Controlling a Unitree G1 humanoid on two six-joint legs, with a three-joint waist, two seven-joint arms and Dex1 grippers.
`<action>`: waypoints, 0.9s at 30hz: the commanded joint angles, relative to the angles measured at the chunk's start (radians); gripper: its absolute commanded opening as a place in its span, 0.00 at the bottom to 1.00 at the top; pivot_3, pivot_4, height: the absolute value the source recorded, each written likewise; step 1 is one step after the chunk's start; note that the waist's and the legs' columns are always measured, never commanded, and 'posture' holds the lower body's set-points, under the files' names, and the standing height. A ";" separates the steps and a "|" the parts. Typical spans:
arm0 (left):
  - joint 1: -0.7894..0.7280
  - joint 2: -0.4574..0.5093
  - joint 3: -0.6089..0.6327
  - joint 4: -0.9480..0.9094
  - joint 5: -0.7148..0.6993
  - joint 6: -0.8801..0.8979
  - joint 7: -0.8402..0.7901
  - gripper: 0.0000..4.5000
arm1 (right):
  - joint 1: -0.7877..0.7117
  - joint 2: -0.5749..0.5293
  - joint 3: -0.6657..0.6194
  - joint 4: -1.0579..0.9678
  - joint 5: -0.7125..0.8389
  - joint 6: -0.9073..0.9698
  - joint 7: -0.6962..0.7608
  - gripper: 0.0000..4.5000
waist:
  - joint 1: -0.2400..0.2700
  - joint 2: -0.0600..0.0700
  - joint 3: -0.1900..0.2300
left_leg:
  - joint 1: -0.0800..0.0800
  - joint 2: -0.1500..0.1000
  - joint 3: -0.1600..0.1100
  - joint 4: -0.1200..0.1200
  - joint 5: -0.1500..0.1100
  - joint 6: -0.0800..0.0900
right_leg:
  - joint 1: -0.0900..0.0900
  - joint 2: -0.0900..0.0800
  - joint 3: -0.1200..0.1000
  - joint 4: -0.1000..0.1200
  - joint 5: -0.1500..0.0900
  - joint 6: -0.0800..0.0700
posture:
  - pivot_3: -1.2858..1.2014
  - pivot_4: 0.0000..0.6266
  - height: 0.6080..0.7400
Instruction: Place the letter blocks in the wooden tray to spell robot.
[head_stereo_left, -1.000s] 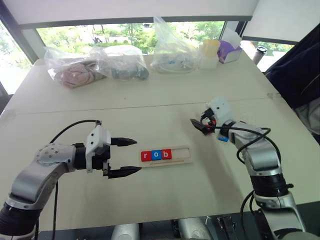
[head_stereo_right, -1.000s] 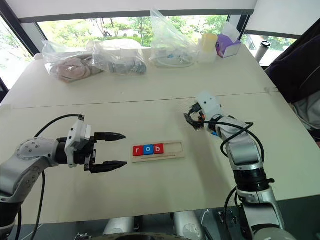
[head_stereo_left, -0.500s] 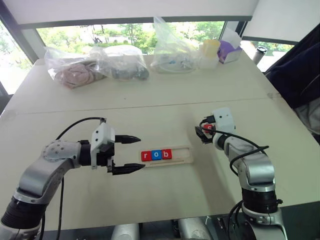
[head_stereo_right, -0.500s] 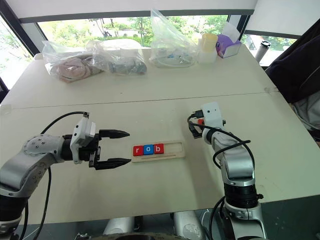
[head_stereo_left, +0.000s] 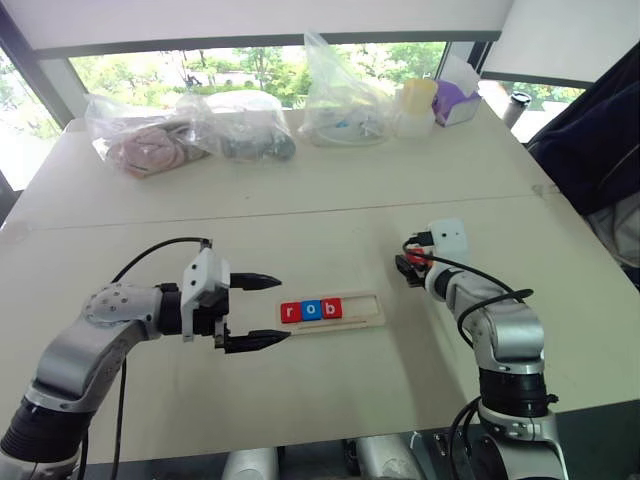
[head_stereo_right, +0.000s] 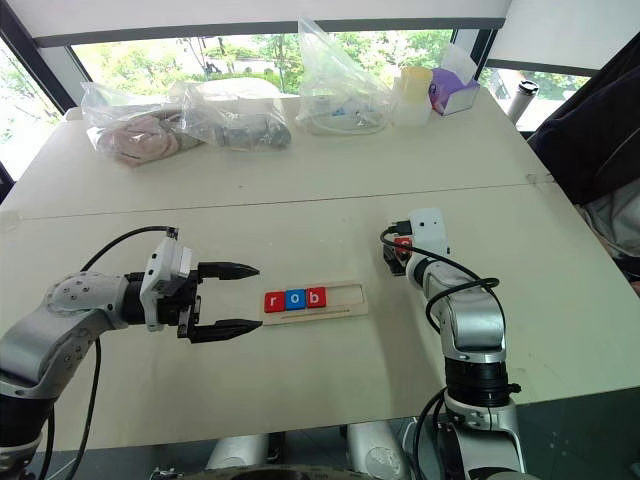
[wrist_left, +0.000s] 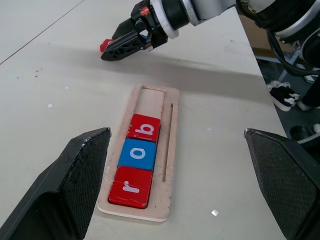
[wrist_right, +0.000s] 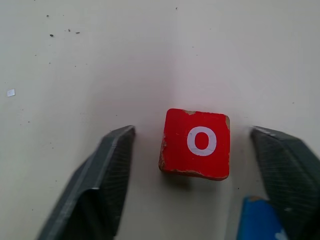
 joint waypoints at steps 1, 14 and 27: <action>-0.018 -0.002 0.013 -0.030 -0.013 -0.002 0.006 1.00 | -0.026 -0.007 0.011 -0.015 0.008 -0.012 -0.003 0.35 | -0.001 0.000 0.000 | 0.000 0.000 0.000 0.000 0.000 0.000 | 0.000 0.000 0.000 0.000 0.000 0.000 | 0.52 0.24 1.00; -0.061 -0.034 -0.043 0.009 -0.001 -0.012 -0.015 1.00 | 0.017 -0.052 -0.009 -0.413 0.029 0.269 -0.026 0.26 | -0.008 0.000 0.000 | -0.004 0.000 -0.001 0.000 0.000 0.000 | -0.002 0.000 0.000 -0.001 0.000 0.001 | 0.52 0.24 1.00; -0.091 -0.048 -0.065 0.059 0.015 -0.035 -0.058 1.00 | 0.254 0.048 -0.107 -0.740 0.060 0.559 -0.023 0.26 | -0.015 0.000 0.000 | -0.009 0.000 -0.001 0.001 0.000 0.000 | -0.006 -0.001 0.000 -0.002 -0.001 0.002 | 0.52 0.24 1.00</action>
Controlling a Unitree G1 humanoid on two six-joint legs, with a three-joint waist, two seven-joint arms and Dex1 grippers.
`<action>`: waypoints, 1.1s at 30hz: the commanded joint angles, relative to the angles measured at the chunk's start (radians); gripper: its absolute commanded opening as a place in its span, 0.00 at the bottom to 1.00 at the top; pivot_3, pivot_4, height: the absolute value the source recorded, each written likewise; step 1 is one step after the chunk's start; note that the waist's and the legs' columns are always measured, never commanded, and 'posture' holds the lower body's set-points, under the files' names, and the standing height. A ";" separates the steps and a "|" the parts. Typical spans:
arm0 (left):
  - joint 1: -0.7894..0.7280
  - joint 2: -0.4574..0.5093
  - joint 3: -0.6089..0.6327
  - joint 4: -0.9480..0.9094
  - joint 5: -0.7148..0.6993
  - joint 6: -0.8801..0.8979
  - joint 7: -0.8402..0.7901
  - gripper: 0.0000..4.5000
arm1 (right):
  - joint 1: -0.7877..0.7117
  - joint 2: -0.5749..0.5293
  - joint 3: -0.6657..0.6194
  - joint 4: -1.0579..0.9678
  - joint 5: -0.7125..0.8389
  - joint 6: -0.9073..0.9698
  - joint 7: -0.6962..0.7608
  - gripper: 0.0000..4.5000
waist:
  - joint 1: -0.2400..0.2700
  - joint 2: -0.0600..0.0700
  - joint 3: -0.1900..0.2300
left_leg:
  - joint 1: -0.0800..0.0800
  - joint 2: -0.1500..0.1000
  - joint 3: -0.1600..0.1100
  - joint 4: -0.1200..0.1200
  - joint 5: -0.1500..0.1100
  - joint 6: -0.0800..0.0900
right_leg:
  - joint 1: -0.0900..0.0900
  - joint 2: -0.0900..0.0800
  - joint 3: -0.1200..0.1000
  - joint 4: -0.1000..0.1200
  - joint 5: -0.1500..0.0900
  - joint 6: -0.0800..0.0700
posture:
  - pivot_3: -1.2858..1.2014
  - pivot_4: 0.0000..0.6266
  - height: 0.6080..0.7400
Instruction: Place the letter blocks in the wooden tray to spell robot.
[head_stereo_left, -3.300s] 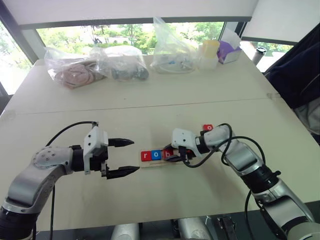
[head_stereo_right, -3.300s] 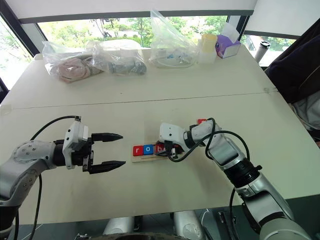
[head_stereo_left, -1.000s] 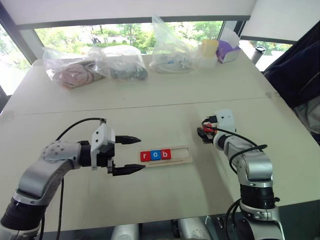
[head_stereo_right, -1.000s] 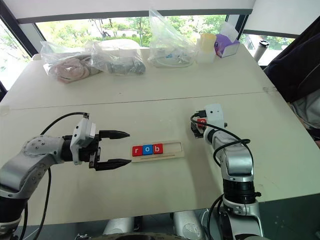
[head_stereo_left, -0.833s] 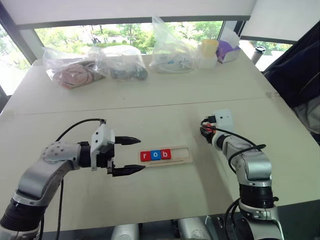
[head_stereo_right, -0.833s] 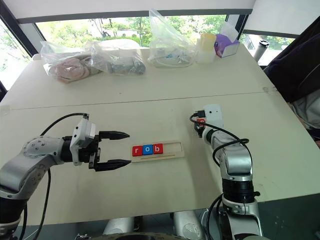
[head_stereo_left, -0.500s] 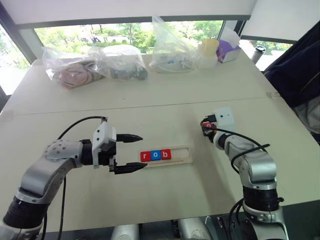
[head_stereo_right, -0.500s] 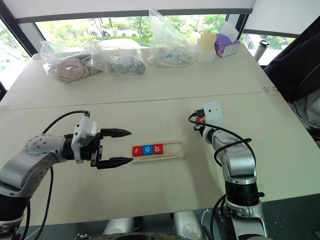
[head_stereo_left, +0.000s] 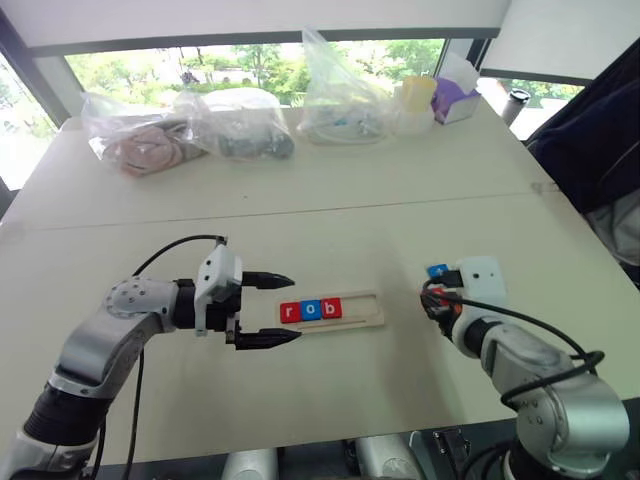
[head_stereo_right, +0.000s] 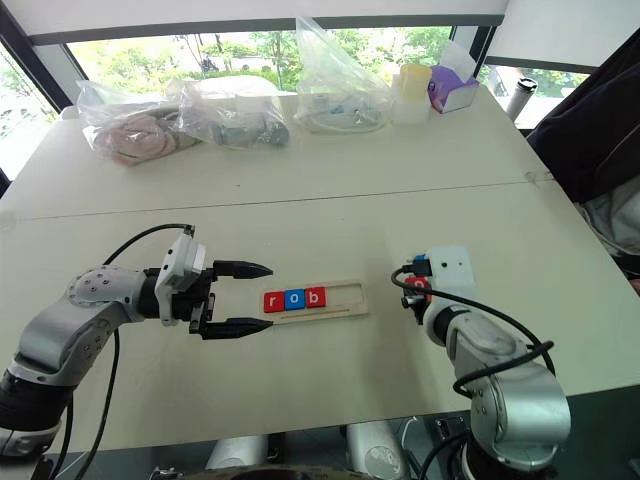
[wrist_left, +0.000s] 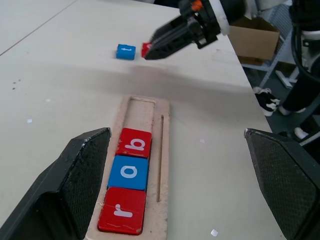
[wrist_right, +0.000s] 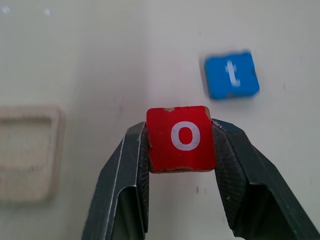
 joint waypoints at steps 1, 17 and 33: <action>-0.018 -0.004 0.004 -0.006 0.003 -0.024 -0.015 1.00 | 0.010 0.020 -0.022 -0.049 0.007 0.007 -0.003 0.26 | -0.004 0.000 0.000 | 0.000 0.000 0.000 0.000 0.000 0.000 | 0.000 0.000 0.000 0.000 -0.001 0.001 | 0.52 0.24 1.00; 0.041 0.039 0.034 -0.031 0.002 -0.046 -0.052 1.00 | 0.011 -0.076 0.021 0.057 0.067 -0.098 0.095 0.99 | -0.005 0.000 0.000 | -0.002 0.000 -0.001 -0.001 0.000 0.000 | -0.001 0.000 0.000 -0.001 -0.001 0.001 | 0.52 0.24 1.00; 0.071 0.052 0.056 -0.033 0.000 -0.063 -0.062 1.00 | 0.075 -0.763 0.084 0.615 0.177 -1.130 0.945 0.99 | -0.004 -0.001 0.002 | 0.000 -0.001 -0.001 0.001 0.000 0.000 | 0.001 0.000 -0.001 -0.002 -0.001 0.003 | 0.52 0.24 1.00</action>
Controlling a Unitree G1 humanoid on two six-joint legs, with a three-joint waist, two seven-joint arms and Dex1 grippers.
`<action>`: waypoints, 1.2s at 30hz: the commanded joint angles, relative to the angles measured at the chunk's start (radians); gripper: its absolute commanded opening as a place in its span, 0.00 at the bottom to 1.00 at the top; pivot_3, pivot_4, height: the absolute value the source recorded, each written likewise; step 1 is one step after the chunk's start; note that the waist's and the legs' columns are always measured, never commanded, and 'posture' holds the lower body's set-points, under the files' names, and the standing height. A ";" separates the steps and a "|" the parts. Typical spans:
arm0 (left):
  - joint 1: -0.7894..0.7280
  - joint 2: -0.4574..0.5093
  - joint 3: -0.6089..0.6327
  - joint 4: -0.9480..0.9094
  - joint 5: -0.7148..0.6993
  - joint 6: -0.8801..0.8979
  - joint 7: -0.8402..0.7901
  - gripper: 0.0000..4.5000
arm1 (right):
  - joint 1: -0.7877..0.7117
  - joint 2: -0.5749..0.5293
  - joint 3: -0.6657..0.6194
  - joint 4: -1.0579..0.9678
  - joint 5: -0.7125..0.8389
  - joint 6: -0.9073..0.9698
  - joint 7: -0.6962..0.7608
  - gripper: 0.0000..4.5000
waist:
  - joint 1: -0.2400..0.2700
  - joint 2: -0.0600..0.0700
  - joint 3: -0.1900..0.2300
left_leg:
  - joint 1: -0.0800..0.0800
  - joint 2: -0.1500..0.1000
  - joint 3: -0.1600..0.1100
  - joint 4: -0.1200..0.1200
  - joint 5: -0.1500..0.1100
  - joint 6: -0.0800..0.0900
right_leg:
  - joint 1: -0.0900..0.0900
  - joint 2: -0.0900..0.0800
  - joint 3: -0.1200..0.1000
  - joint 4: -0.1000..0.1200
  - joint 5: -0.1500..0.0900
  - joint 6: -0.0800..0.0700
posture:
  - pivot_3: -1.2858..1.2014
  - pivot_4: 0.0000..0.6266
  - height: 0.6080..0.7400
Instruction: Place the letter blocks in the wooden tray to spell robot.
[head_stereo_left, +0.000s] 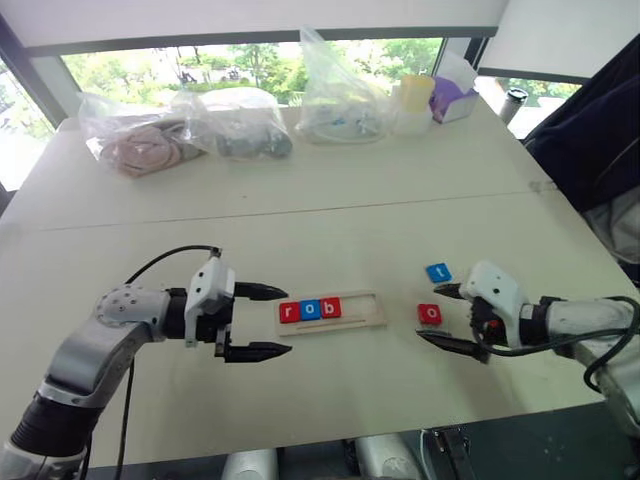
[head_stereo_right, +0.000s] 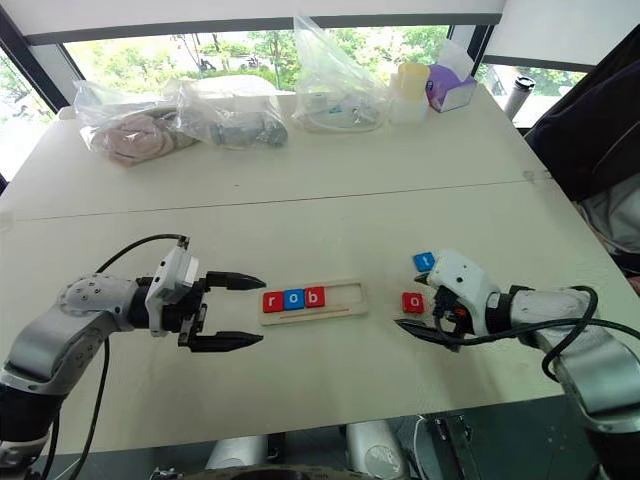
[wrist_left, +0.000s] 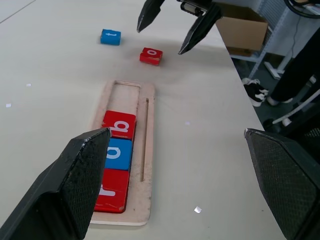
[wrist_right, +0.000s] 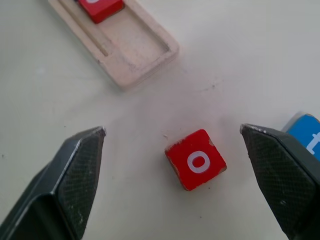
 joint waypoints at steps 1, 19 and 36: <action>0.014 0.015 0.035 -0.034 -0.006 -0.021 -0.004 1.00 | -0.064 -0.024 0.033 0.156 -0.020 -0.169 0.104 0.99 | -0.001 0.000 0.000 | 0.000 0.000 0.000 0.000 0.000 0.000 | 0.000 0.000 0.000 0.000 0.000 0.000 | 0.52 0.24 1.00; 0.055 0.021 0.062 -0.070 -0.009 -0.013 0.032 1.00 | -0.196 0.019 0.182 0.447 -0.084 -0.400 0.224 0.70 | 0.023 0.001 0.001 | 0.002 0.000 0.000 0.001 0.000 0.000 | 0.001 0.000 0.000 0.002 0.004 -0.002 | 0.52 0.24 1.00; -0.027 0.003 0.034 -0.116 -0.028 0.079 0.078 1.00 | -0.354 0.094 0.330 0.183 -0.090 -0.285 0.200 0.25 | 0.023 0.001 0.001 | 0.003 0.000 0.000 0.002 0.000 0.000 | 0.002 0.001 0.000 0.004 0.004 -0.001 | 0.52 0.24 1.00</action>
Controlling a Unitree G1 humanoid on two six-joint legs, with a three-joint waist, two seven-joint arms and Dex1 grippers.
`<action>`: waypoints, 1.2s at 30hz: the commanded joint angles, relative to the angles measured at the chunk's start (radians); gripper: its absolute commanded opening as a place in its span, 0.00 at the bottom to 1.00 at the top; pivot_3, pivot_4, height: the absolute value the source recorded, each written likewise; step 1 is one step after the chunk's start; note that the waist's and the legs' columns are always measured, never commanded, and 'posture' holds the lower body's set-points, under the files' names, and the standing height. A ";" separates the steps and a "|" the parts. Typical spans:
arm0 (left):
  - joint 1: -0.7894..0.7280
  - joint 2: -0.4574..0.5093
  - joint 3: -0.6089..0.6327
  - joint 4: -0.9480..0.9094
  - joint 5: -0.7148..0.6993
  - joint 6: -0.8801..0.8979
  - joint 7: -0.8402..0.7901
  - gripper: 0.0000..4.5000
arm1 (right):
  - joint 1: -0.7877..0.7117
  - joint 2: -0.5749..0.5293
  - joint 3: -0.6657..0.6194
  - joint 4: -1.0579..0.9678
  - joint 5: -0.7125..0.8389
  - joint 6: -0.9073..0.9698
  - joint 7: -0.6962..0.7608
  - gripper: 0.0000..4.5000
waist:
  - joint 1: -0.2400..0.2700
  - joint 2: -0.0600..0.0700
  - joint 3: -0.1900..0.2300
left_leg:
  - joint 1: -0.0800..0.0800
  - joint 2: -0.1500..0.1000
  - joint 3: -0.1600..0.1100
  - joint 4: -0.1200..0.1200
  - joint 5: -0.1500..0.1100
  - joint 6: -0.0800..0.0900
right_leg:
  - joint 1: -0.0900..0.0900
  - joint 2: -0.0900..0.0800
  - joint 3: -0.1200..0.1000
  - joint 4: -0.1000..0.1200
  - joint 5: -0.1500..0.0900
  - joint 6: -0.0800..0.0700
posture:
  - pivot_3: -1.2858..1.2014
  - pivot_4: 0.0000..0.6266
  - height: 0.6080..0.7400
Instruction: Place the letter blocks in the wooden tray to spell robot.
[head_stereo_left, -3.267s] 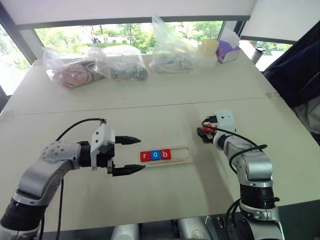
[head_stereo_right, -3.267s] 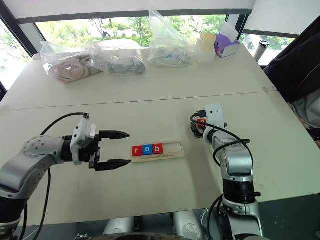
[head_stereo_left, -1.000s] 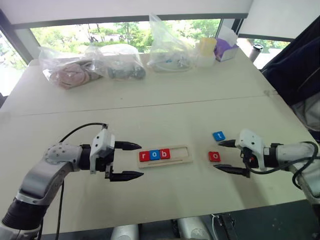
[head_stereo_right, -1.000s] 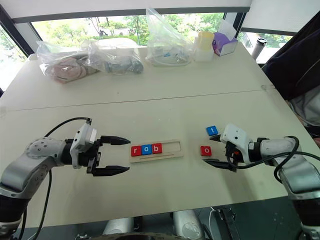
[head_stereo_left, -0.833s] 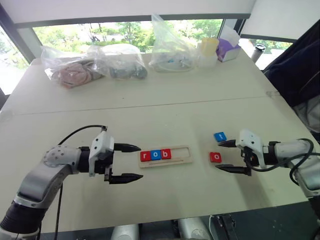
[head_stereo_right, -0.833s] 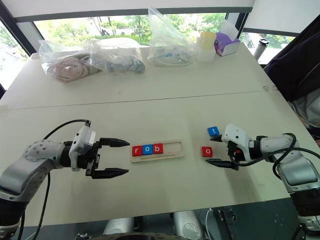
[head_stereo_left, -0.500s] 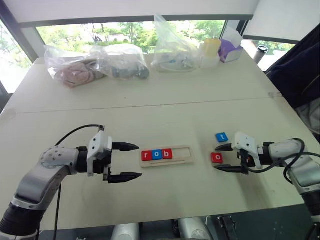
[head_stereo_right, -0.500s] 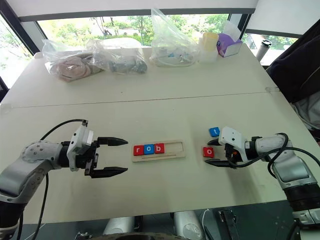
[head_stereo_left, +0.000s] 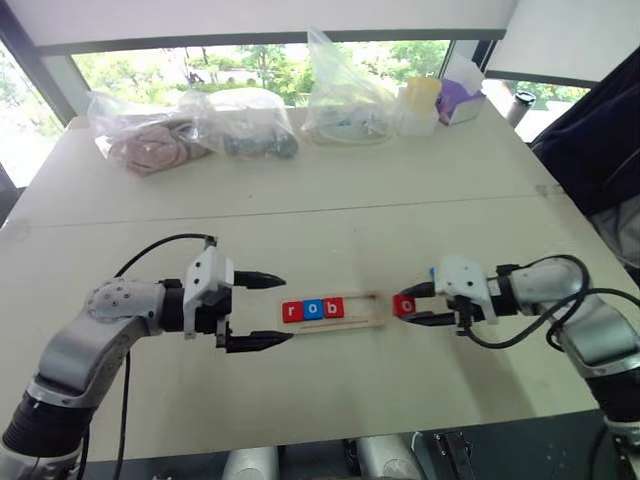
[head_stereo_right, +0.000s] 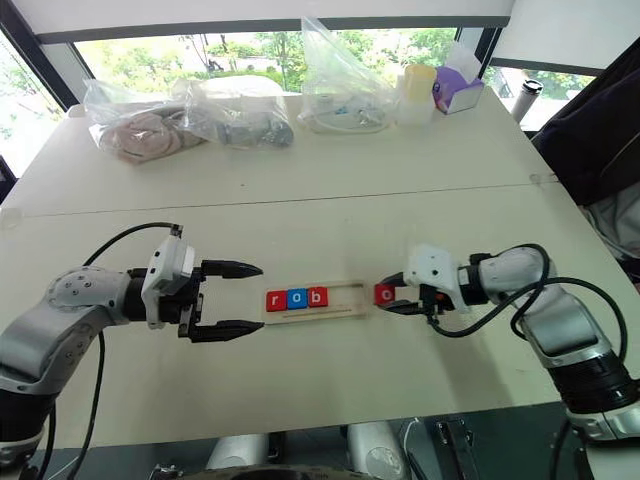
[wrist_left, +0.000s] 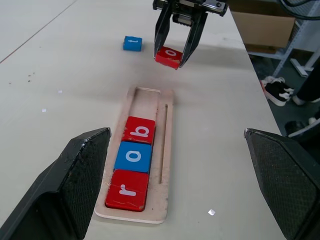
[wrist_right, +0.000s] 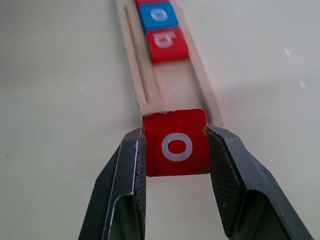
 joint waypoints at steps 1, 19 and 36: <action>-0.008 -0.003 0.005 -0.045 -0.027 0.008 0.009 1.00 | -0.061 0.051 0.060 -0.022 -0.021 0.011 -0.013 0.25 | 0.000 0.000 0.000 | 0.000 0.000 0.000 0.000 0.000 0.000 | 0.000 0.000 0.000 0.000 0.000 0.000 | 0.52 0.24 1.00; 0.096 0.001 0.033 -0.086 -0.028 -0.029 0.026 1.00 | -0.157 0.165 0.150 0.132 -0.106 -0.067 -0.026 0.25 | 0.000 0.000 0.000 | 0.000 0.000 0.000 0.001 0.000 0.000 | 0.000 -0.001 0.000 0.001 0.000 -0.001 | 0.52 0.24 1.00; 0.116 0.004 0.031 -0.068 -0.018 -0.060 0.017 1.00 | -0.184 0.216 0.171 0.190 -0.136 -0.094 -0.033 0.25 | 0.000 0.000 0.000 | 0.001 0.000 0.000 0.001 0.000 0.000 | 0.000 -0.001 0.000 0.001 0.000 0.000 | 0.52 0.24 1.00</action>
